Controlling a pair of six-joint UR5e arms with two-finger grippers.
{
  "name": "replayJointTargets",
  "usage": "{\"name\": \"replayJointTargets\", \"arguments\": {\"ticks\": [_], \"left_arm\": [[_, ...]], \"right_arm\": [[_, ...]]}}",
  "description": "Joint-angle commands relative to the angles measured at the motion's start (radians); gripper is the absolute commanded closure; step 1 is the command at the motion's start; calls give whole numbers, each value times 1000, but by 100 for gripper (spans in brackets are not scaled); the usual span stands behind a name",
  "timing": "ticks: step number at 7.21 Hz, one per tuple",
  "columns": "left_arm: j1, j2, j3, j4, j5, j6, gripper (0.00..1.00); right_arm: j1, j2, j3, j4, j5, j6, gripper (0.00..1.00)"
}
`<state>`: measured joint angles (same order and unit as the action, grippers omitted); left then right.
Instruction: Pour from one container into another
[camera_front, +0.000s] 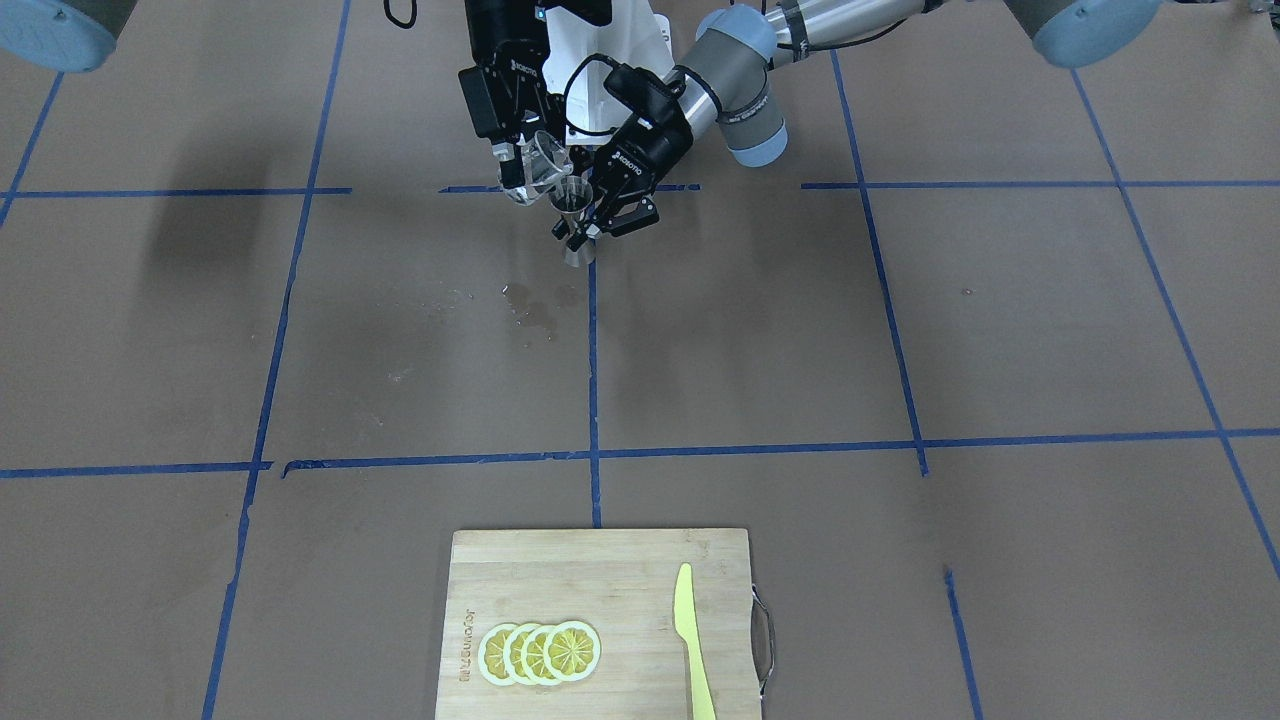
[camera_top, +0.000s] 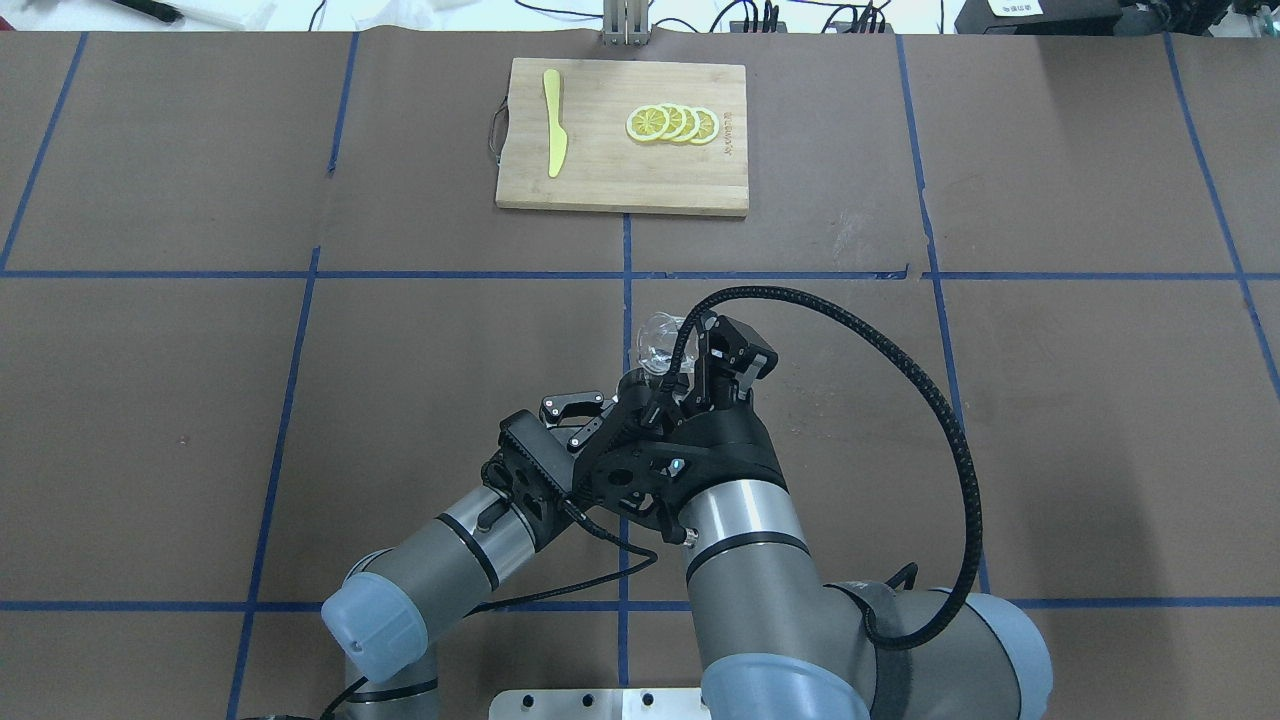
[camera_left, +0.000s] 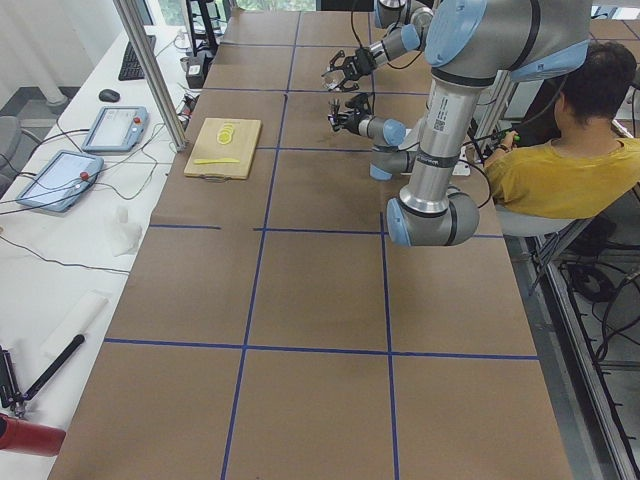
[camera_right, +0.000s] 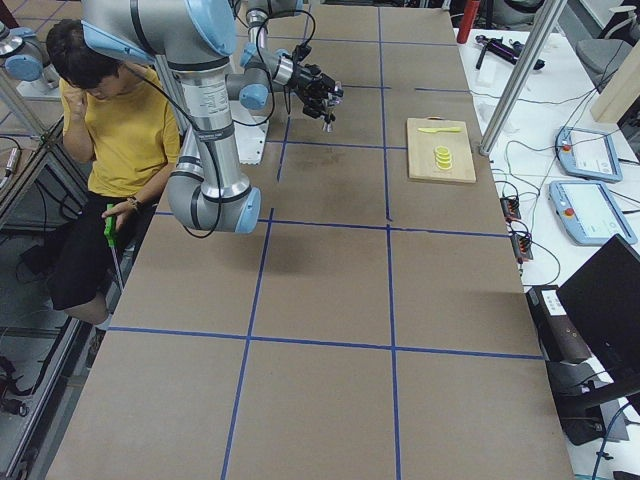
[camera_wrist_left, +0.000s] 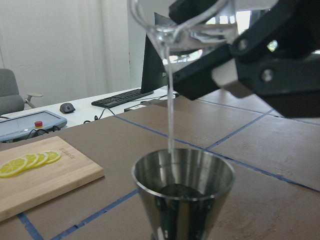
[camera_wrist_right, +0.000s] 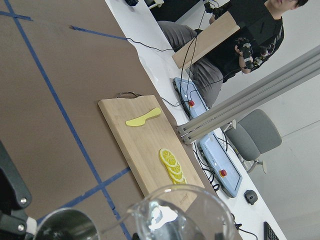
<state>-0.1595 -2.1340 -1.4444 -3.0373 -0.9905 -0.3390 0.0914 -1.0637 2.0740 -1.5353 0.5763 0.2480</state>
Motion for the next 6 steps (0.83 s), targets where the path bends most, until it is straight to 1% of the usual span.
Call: {"name": "replayJointTargets", "arguments": {"ticks": [1, 6], "left_arm": [[0, -3, 1, 2, -1, 0, 100], [0, -10, -1, 0, -1, 32, 100]], "right_arm": [[-1, 5, 1, -8, -4, -41, 100], [4, 8, 3, -11, -10, -110, 100]]}}
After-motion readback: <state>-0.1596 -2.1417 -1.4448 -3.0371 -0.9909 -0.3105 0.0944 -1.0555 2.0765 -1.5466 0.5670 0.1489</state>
